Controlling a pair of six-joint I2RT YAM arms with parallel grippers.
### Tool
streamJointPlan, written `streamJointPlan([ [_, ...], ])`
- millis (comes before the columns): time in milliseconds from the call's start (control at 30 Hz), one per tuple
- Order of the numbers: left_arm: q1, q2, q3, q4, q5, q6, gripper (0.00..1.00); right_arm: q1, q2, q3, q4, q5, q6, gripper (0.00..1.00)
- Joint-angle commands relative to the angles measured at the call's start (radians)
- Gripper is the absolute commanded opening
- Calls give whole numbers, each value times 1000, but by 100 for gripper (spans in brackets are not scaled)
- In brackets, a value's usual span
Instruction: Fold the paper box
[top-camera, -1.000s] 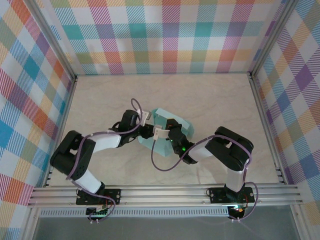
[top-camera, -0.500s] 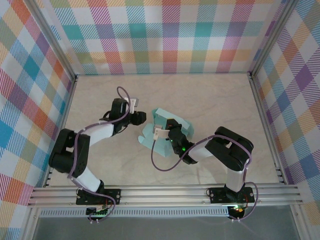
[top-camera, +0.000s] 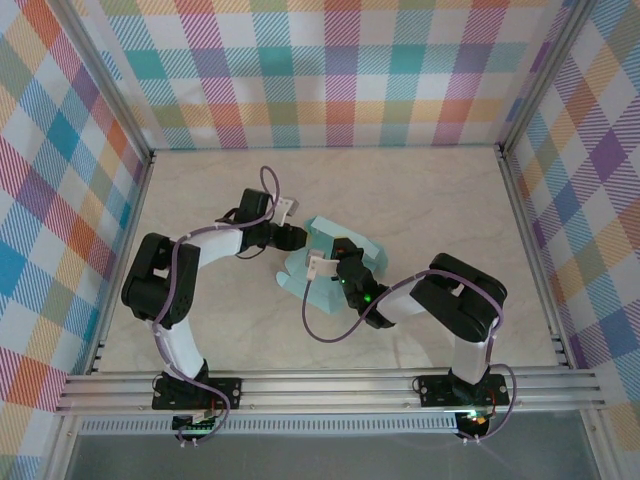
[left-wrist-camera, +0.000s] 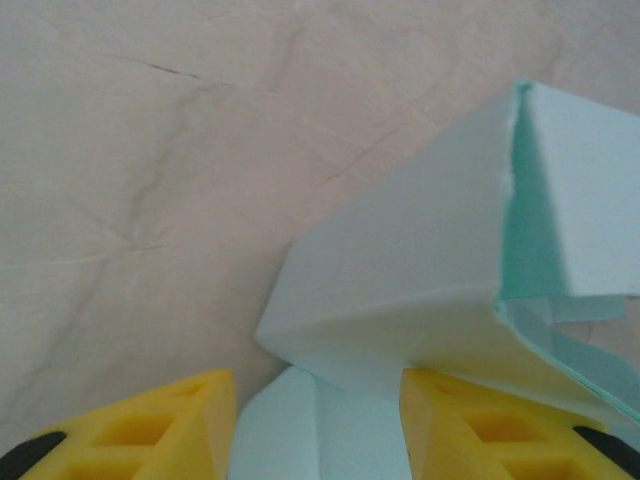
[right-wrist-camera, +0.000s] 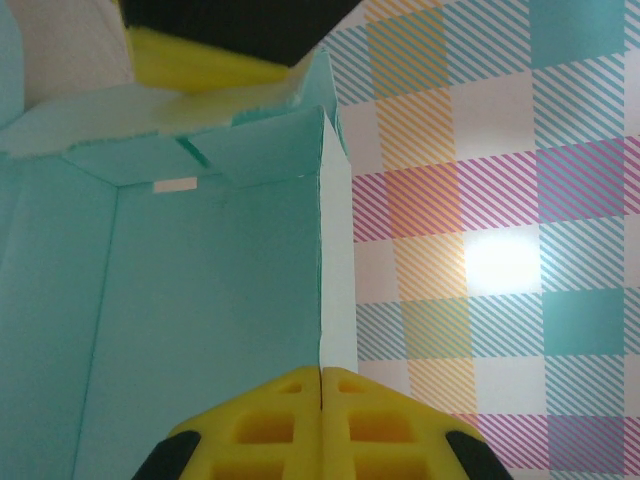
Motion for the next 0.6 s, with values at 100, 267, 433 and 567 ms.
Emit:
streamJointPlan([
  [100,-28,14,-26,110,76,20,45,-3,2,9,-52,-11,21,0],
  [267,-38,36,-26,152,79,16,44,-2,2,9,-56,-11,25,0],
  [433,-48,61,-25,182,68,13,42,-1,2,11,-64,-12,32,0],
  [567,-59,65,-43,224,70,2,37,-2,2,12,-63,-11,32,0],
])
